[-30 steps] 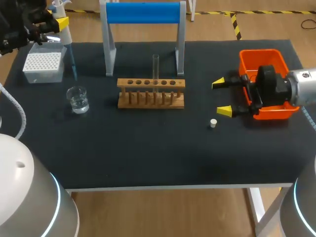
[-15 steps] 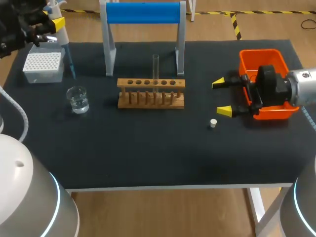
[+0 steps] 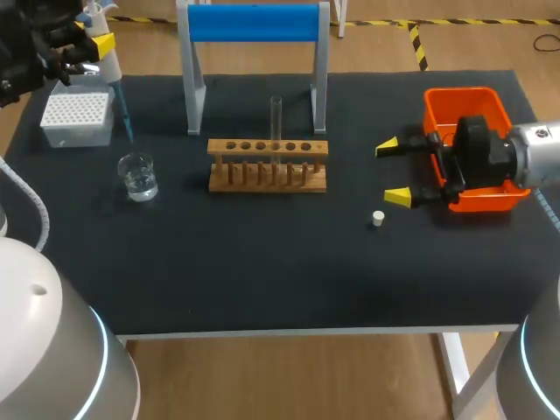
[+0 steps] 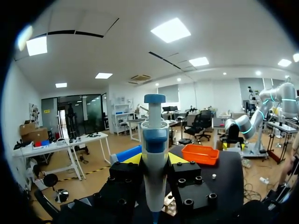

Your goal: Invert the test tube, pick up the pipette, mount the tip to pipette, aspirate from beaker and dispense into the tube, eject the tip, return the pipette, and cap with the stopper.

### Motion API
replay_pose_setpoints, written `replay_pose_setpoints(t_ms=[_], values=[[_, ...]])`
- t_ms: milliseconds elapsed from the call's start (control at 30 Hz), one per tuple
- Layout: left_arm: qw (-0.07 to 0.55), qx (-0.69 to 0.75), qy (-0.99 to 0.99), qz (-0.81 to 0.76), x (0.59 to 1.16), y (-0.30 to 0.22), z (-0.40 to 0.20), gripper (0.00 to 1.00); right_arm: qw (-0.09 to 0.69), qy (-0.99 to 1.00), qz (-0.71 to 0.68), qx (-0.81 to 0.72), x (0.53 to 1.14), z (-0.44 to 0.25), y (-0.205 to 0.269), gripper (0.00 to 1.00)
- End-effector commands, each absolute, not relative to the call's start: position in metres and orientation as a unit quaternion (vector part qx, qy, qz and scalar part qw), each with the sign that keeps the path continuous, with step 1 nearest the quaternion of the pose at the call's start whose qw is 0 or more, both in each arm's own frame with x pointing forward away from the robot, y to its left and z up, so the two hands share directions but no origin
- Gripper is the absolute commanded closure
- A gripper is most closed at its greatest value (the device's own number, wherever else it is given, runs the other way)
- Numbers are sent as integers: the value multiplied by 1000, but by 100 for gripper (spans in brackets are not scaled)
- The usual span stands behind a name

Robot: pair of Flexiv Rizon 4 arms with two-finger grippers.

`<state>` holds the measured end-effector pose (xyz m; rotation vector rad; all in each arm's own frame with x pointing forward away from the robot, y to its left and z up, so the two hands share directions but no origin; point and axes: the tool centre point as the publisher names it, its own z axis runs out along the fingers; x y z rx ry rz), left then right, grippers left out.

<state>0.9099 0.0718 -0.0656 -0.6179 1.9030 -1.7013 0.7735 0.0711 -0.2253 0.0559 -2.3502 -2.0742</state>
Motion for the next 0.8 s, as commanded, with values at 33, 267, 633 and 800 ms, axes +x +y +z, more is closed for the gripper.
replay_pose_setpoints(t_ms=[33,267,633,800], values=[[256,-228,700,-626,908,71,-65,100,3,-750,-661,18,773,-225,70,0],[256,-228,700,-626,908,71,-65,100,3,-750,-661,18,773,-225,70,0],[256,-228,700,-626,908,71,-65,100,3,-750,-661,18,773,-225,70,0],[256,-228,700,-626,908,71,-65,100,5,-752,-659,22,769,-225,81,0]])
